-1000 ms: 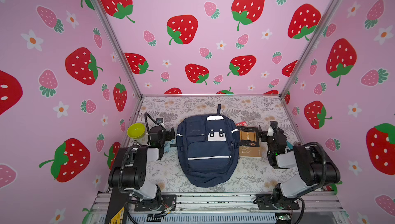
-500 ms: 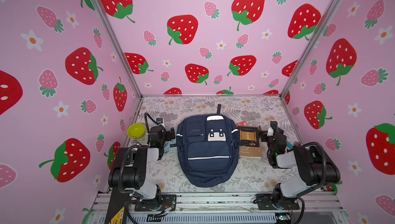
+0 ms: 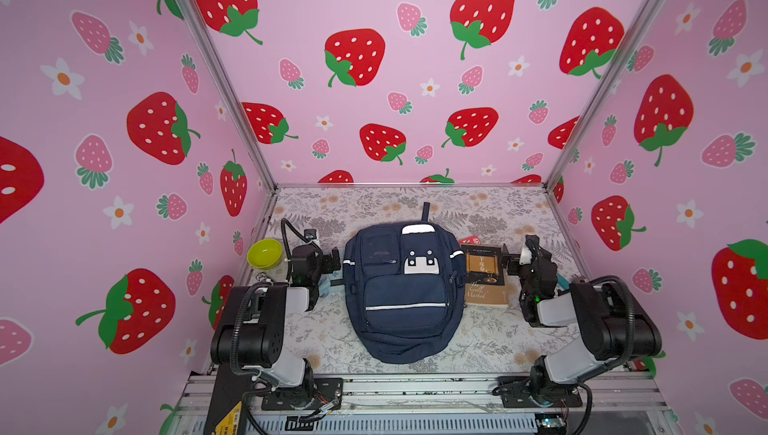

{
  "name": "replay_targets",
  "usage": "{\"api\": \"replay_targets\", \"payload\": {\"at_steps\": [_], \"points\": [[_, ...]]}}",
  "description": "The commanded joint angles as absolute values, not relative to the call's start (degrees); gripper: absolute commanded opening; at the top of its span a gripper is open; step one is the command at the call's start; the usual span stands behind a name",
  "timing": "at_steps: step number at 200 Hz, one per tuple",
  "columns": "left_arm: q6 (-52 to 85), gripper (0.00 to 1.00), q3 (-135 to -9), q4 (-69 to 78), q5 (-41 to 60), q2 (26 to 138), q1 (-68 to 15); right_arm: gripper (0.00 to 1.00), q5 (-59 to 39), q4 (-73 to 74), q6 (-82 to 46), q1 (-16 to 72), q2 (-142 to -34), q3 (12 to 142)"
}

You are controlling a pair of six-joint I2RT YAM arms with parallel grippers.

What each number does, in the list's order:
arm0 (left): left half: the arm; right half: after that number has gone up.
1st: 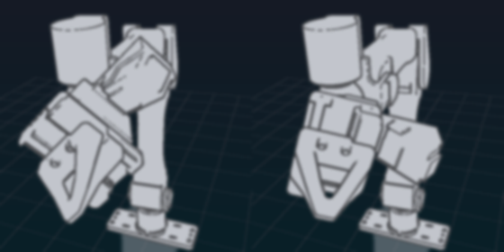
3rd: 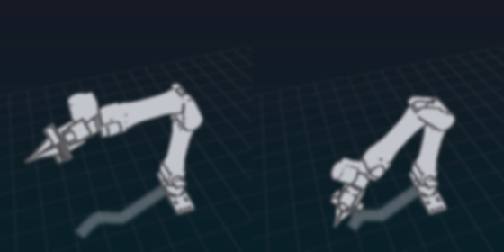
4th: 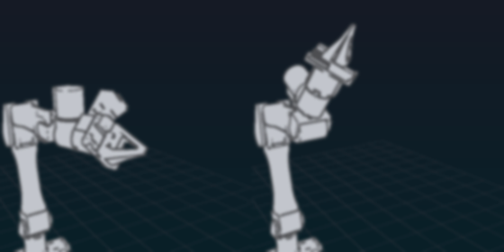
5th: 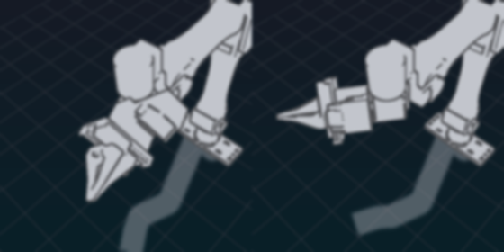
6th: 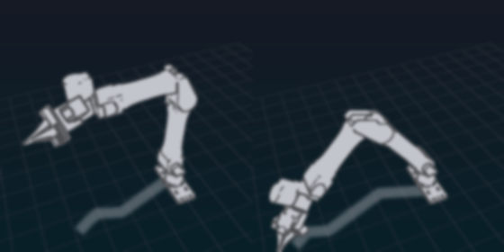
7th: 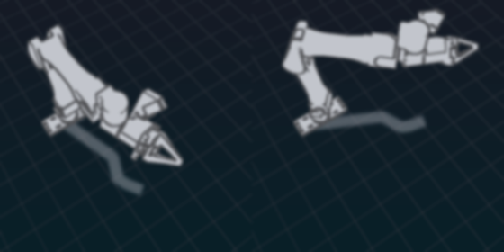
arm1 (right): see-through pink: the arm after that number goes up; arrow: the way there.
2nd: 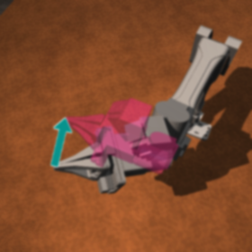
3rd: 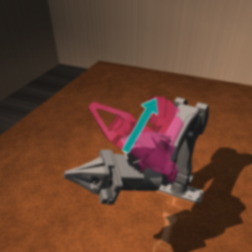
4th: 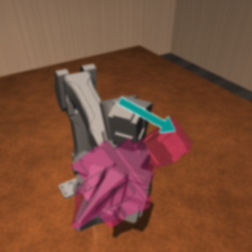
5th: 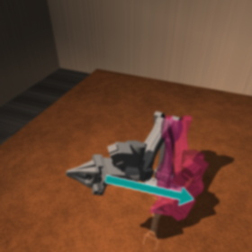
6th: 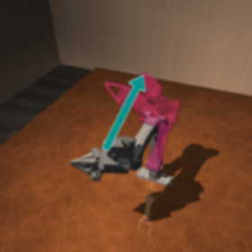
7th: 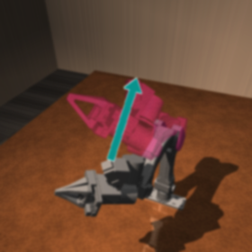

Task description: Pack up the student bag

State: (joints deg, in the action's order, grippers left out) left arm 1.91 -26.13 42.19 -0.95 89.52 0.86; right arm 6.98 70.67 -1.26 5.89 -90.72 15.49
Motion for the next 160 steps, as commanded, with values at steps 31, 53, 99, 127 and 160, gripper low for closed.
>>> {"api": "replay_targets", "payload": {"at_steps": [31, 53, 99, 127, 160], "points": [[16.8, 0.99, -50.5, 0.7, -18.1, 79.3, 0.6, 1.0, 21.6, 13.1, -13.2, 11.2, -74.7, 43.7], [28.1, 0.95, -58.8, -12.4, -8.8, 74.3, -1.5, 1.0, 14.7, 5.3, -30.7, 11.3, -68.5, 44.6], [20.6, 0.93, -63.8, -26.7, -0.9, 72.7, -29.9, 1.0, 0.2, -5.6, -47.3, 12.1, -66.0, 39.8], [13.8, 0.97, -62.8, -33.1, -8.2, 73.2, -50.2, 1.0, 18.7, -20.3, -41.7, 23.7, -67.3, 45.8], [11.8, 1.0, -61.5, -37.4, -14.4, 77.3, -62.6, 0.97, 9.9, -22.3, -40.9, 25.0, -65.6, 46.5]]}}
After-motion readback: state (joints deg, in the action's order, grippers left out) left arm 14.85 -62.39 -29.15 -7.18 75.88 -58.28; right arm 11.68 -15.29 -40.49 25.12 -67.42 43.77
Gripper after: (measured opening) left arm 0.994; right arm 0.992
